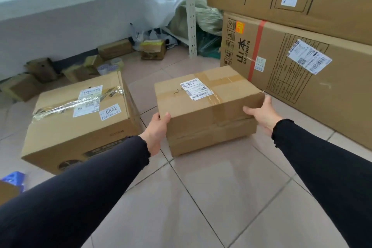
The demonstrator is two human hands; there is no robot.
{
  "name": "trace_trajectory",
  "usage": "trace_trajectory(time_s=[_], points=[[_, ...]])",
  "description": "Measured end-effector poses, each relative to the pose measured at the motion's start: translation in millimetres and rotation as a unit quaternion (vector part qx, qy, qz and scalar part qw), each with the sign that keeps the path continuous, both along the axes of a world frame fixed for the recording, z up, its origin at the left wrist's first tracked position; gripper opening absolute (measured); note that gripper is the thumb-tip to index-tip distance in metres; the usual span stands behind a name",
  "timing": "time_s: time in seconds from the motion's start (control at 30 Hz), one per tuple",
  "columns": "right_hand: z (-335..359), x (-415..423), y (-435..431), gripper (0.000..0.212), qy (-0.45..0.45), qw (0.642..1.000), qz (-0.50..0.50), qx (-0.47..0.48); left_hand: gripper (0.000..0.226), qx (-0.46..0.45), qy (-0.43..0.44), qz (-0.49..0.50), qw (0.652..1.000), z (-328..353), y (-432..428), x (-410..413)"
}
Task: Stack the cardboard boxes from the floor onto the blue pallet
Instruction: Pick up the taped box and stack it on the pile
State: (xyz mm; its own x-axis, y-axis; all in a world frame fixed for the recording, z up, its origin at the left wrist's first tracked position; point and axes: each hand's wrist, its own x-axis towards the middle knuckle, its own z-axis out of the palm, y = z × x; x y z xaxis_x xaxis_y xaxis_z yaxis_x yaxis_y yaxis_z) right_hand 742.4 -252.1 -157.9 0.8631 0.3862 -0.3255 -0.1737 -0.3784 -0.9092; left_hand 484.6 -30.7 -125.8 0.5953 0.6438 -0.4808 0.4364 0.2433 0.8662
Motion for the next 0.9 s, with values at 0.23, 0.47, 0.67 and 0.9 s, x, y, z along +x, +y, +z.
trace_trajectory(time_s=[0.23, 0.47, 0.67, 0.9], points=[[79, -39, 0, 0.082, -0.08, 0.989, -0.043, 0.113, 0.052, 0.032, -0.138, 0.032, 0.989, 72, 2, -13], [199, -140, 49, 0.089, -0.152, 0.964, 0.039, 0.214, 0.045, 0.156, -0.221, 0.126, 0.954, 200, 50, -116], [274, -305, 120, 0.079, -0.202, 0.934, 0.147, 0.253, 0.029, 0.206, -0.253, 0.229, 0.917, 274, 96, -304], [308, -506, 178, 0.07, -0.245, 0.874, 0.293, 0.301, 0.021, 0.321, -0.262, 0.363, 0.835, 326, 112, -552]])
